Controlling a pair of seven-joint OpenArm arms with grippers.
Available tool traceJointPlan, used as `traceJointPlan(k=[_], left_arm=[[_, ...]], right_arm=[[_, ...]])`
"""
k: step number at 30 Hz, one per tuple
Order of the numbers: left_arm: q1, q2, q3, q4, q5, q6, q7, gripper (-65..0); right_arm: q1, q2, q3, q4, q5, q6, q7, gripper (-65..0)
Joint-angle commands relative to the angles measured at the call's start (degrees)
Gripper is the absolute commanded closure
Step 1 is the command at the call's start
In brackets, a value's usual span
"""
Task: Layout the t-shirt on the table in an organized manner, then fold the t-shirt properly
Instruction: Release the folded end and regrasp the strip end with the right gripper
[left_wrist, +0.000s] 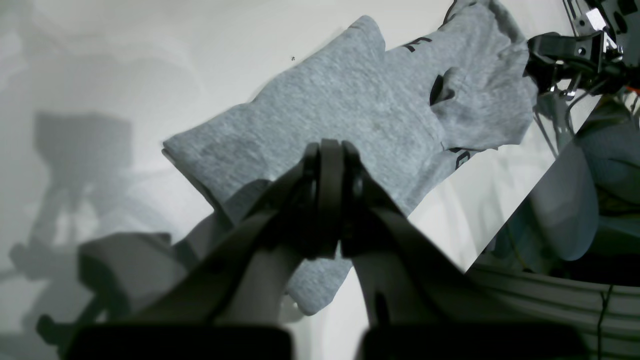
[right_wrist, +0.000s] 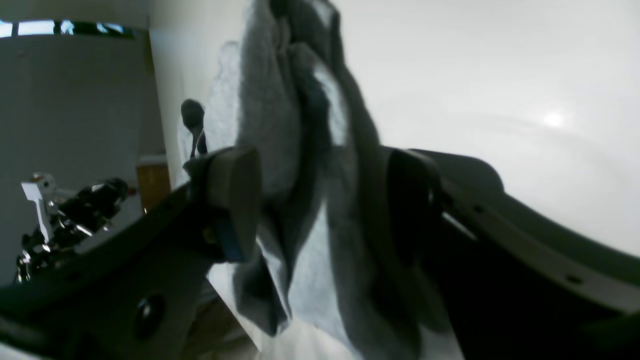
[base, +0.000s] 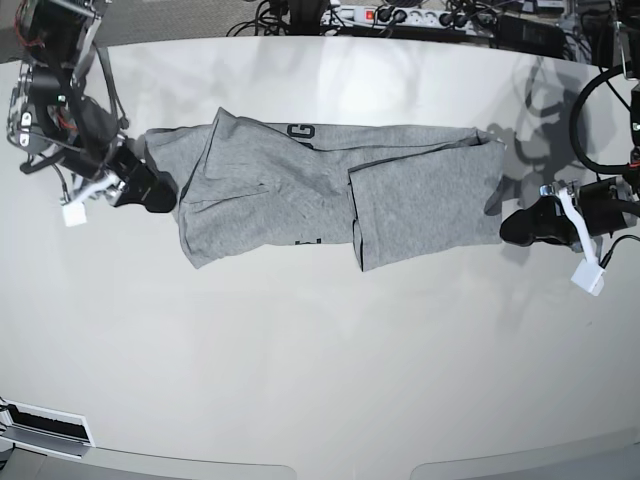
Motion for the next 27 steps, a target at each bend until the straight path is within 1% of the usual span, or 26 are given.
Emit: traceJointPlan(k=[1,3,6,9,12,17,23,27], left_arm=[[-0.94,-1.25,-0.48,0.81,-1.14,-0.47,-1.05,0.0],[-0.94,-1.25,-0.48,0.81,-1.14,-0.47,-1.05,0.0],[-0.92,-1.25,-0.48,0.81,-1.11,-0.47,-1.05,0.0],[-0.92,-1.25,-0.48,0.81,-1.11,-0.47,-1.03,0.0],[-0.94,-1.25,-0.48,0.81,-1.11,-0.47,-1.03,0.0],[-0.94,-1.2,-0.48,0.81,-1.16,-0.47,-1.07,0.0],[-0.92,-1.2,-0.48,0.79,-1.11,-0.47,-1.05,0.0],[-0.94,-1.2,-0.48,0.81,-1.11,-0.47,-1.07,0.0]], right_arm=[[0.44,0.68,-1.2,1.46,0.17,0.1,-0.26,-40.6],[0.35,0.66,-4.68,3.76,-0.48,0.1,-0.24,-38.4],[0.37,0.66,-10.01,7.98,-5.18,0.1,1.01,-37.5],[0.37,0.66,-13.66,10.25,-10.47,0.1,5.51,-37.5],[0.35,0.57,-14.8,10.34,-12.31,0.1,9.44,-37.5],[0.35,-0.15,-14.78,10.34,-11.15,0.1,9.94,-37.5],[0.37,-0.11,-14.78,10.36,-3.43,0.1,8.63,-37.5],[0.39,-0.09,-14.53,10.36,-3.08,0.1,7.06,-37.5]])
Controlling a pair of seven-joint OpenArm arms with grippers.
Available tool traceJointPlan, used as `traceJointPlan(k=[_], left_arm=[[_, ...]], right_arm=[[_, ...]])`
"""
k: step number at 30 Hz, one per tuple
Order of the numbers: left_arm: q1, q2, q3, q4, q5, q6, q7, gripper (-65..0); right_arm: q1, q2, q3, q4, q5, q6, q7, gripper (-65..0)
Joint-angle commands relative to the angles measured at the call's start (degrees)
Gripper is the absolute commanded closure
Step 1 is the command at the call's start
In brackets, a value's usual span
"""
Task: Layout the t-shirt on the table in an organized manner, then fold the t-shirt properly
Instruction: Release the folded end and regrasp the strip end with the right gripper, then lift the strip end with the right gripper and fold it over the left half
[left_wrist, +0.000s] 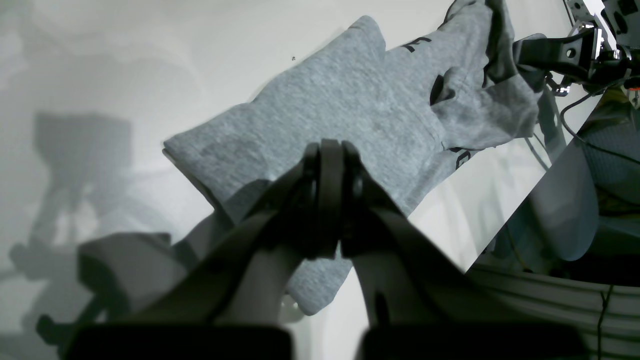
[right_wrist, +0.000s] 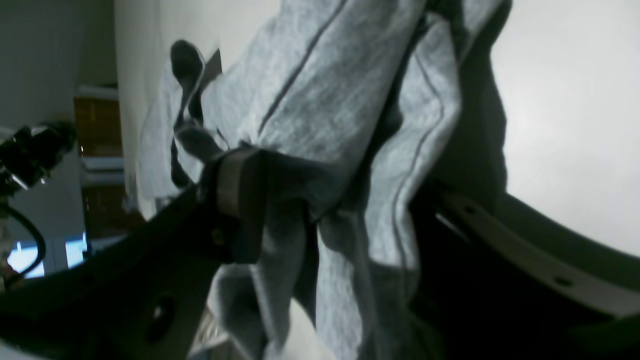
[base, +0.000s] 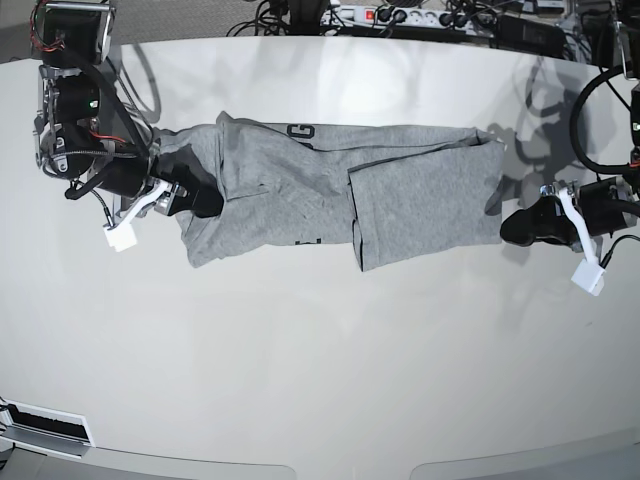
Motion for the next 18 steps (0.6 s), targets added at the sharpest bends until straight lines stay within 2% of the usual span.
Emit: traceJointPlan(k=[1,10,14,18], left_arm=[[-0.92,-1.2,-0.48,0.79,-1.11,-0.47,-1.07,0.0],[-0.92,-1.2,-0.48,0.79,-0.72,-0.47,-1.09,0.0],[-0.94,-1.16,-0.48,0.79,-0.72,-0.47,-1.09,0.0],[-0.94,-1.07,-0.48,0.76,-0.72,-0.47,-1.09,0.0]], right_arm=[[0.98,0.68,0.66,0.79,2.47,0.41,-0.07,-37.5],[0.92,0.66,7.54,0.76,9.66,0.41,-4.98,-37.5],[0.63,-0.33,7.63,0.76,8.79,0.41,-4.9,-37.5],[0.66,-3.34,7.61,0.76,4.68,0.41,-3.61,-37.5]])
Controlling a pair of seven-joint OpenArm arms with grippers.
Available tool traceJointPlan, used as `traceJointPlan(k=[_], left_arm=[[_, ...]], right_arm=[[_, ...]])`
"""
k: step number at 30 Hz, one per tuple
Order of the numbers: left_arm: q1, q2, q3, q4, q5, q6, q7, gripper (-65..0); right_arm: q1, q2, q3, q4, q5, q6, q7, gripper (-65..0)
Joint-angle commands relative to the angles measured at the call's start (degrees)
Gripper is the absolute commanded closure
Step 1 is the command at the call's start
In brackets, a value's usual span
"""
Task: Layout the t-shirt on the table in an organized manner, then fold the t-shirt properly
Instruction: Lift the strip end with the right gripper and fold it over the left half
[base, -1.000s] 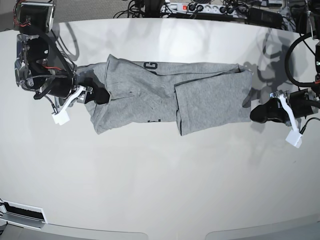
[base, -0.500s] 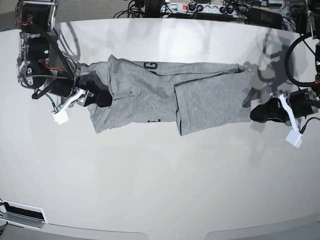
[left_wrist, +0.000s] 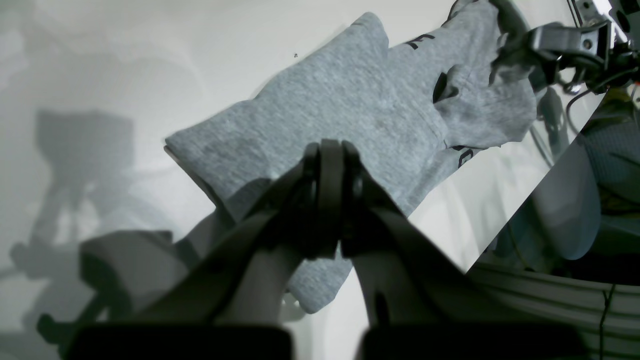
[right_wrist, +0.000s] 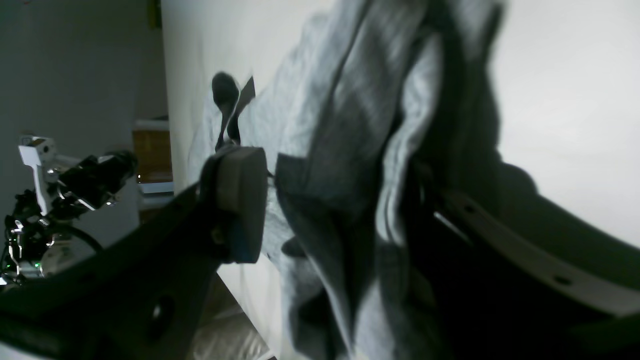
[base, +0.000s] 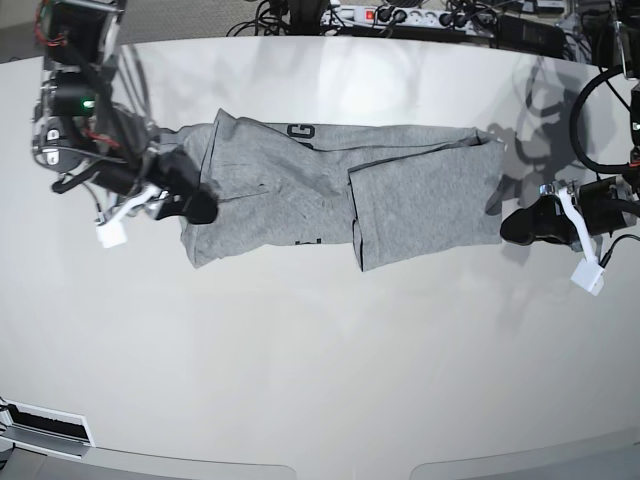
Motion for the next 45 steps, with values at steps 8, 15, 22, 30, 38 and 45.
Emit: traceJointPlan(k=[8,15,22,30,38,45], left_arm=[[-0.94,-1.11,-0.48,0.79,-1.11,-0.47,-1.07,0.0],[-0.94,-1.11,-0.48,0.76,-1.16,-0.47,-1.09,0.0],[-0.96,-0.98,-0.48,0.76,-1.16,-0.47,-1.11,0.0],[-0.94,-0.37,-0.46,0.76,-1.16,-0.47,-1.16,0.0],[-0.9,1.29,-0.46,0.76,-1.16,-0.47,-1.29,0.0],[-0.79,1.57,-0.42,0.76,-1.14,-0.47,-1.29,0.0]], right_arm=[[0.85,-0.5,0.24,1.09,-13.2,0.49,12.68,-14.9],[0.81,4.33,0.24,11.96,-14.93,0.49,6.8,0.0],[0.24,6.51,0.24,27.78,-25.09,0.49,5.03,0.0],[-6.67,6.51,0.22,51.76,-28.0,-1.29,5.09,0.0],[-11.3,-0.44,-9.05,60.28,-26.16,-2.8,6.91,0.0],[-11.37,-8.48,-23.98,60.28,-36.54,-5.73,13.99,0.0]])
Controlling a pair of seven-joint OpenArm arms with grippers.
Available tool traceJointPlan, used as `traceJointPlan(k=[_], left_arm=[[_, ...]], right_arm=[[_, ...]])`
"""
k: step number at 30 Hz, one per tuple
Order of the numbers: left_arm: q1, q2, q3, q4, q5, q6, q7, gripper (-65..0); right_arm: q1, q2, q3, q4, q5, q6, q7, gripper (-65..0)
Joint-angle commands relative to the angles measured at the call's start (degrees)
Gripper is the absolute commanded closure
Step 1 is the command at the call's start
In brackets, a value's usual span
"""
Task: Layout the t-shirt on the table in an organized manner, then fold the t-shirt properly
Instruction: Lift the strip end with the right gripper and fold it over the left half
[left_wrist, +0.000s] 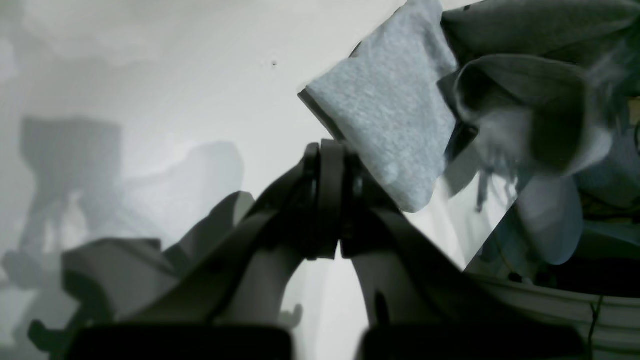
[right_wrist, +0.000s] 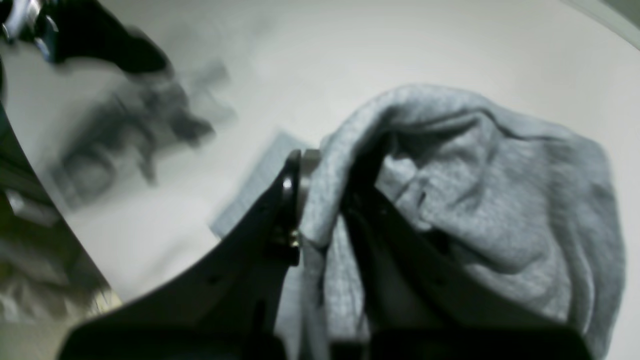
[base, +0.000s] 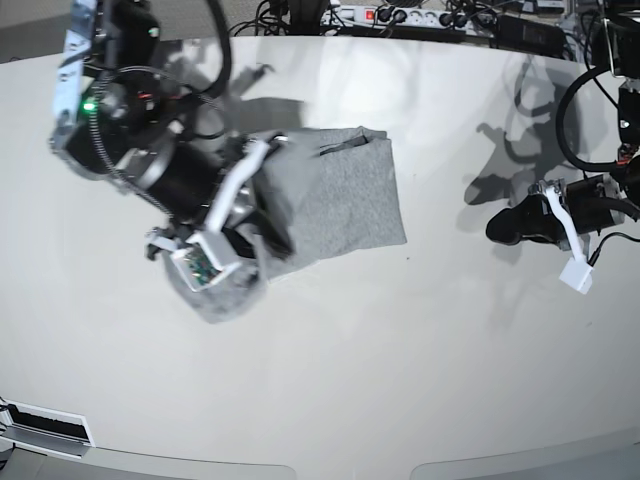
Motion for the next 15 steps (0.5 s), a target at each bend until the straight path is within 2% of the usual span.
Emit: traceJointPlan(k=[1,4,8,11,13,15], left_arm=[[-0.79,-1.09,-0.42,0.79,-1.16,-0.45,-1.09,0.0],[-0.81,-1.09,-0.42,0.79,-1.16,-0.45,-1.09,0.0],[-0.81,-1.09,-0.42,0.79,-1.16,-0.45,-1.09,0.0],[-0.63,-1.11,-0.42,0.79,-1.16,-0.45,-1.11,0.0],[-0.46,-1.09,-0.42,0.79,-1.18,-0.45,-1.14,0.0],[-0.46,-0.92,-0.42,0.79,-1.16,-0.45,-1.11,0.0]], right_arm=[[0.79,-1.11,-2.16,1.07,0.0,0.07,2.62,0.0],[0.94,-3.78,-8.2,-0.13,-5.31,0.15,4.44,0.0],[3.28,-4.9,-13.66,-6.36,-10.99,-1.25,8.35,0.0],[6.64,-4.94,-15.65,-12.2,-10.95,-3.3,8.35,0.0],[8.83,-5.25,-16.85,-16.06,-9.66,-3.21,8.33,0.0],[10.86,-6.14,-18.38,-19.37,-8.09,-1.4,8.26,0.0]])
